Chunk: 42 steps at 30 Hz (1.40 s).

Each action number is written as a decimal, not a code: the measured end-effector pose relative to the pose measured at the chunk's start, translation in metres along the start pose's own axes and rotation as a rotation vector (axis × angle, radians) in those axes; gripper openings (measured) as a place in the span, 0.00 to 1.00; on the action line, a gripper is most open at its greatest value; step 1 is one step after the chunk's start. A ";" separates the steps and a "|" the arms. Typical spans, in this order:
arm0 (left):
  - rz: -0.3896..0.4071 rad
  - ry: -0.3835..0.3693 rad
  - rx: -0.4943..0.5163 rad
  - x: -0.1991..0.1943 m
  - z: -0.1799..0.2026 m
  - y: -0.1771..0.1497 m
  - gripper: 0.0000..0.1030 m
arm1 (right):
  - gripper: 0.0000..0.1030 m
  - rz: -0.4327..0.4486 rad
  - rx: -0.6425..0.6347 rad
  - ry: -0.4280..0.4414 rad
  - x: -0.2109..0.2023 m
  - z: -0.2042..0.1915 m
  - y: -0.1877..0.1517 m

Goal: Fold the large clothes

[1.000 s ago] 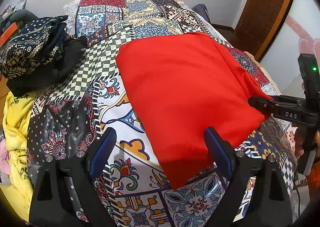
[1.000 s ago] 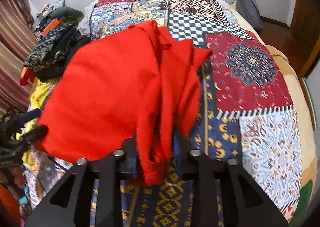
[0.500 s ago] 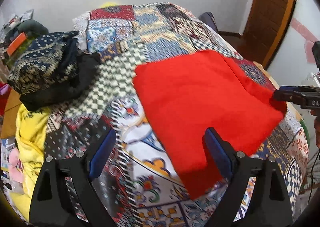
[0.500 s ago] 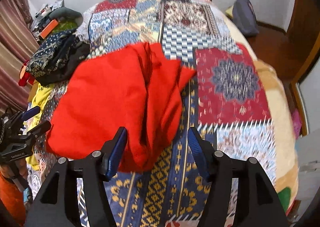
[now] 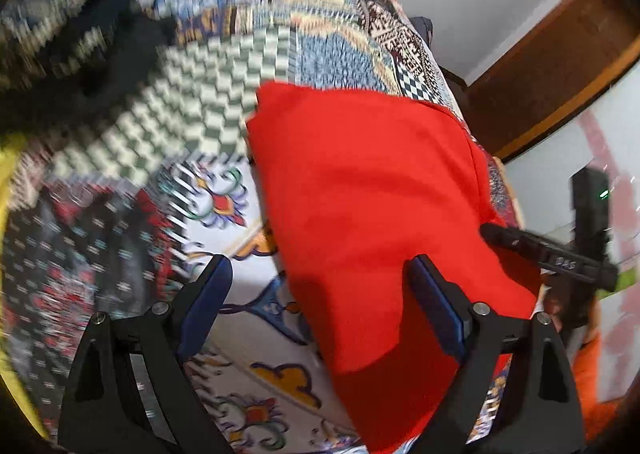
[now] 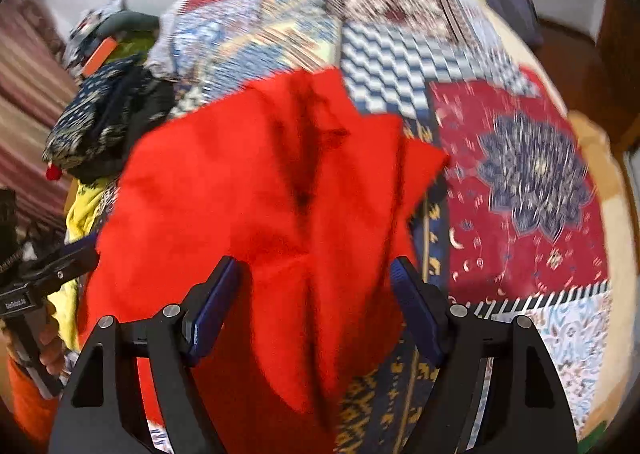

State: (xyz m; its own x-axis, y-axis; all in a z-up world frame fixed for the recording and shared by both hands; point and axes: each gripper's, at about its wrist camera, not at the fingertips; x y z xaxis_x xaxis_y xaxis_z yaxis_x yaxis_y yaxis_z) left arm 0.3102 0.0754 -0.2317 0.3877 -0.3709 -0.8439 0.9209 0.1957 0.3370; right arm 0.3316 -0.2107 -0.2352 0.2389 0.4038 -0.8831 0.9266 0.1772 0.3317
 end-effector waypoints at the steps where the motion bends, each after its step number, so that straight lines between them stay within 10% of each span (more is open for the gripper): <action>1: -0.012 -0.026 -0.020 0.004 -0.003 0.001 0.88 | 0.73 -0.020 0.025 0.030 0.004 0.008 0.000; 18: -0.048 -0.196 -0.107 0.049 -0.007 0.040 0.90 | 0.84 -0.100 0.124 0.339 0.040 0.032 0.027; 22: -0.051 -0.217 -0.098 0.054 -0.002 0.039 0.86 | 0.73 -0.096 0.086 0.315 0.040 0.023 0.027; 29: -0.046 -0.258 -0.137 0.038 -0.015 0.033 0.43 | 0.31 -0.072 0.049 0.302 0.021 0.012 0.026; 42: 0.114 -0.193 0.014 -0.063 0.009 0.023 0.32 | 0.24 0.044 -0.090 0.227 -0.039 -0.057 0.029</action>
State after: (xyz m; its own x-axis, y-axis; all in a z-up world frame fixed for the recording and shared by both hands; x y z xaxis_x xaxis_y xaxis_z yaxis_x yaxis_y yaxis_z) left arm 0.3077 0.0955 -0.1666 0.4886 -0.5140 -0.7050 0.8707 0.2344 0.4325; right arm 0.3328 -0.1698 -0.1723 0.1981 0.6023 -0.7733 0.8844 0.2303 0.4059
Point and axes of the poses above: each gripper's, at about its wrist camera, not at the fingertips, and x roughly the way its jaws point, z to its right, y to its top, and after that the axes turned 2 degrees about -z, right-handed
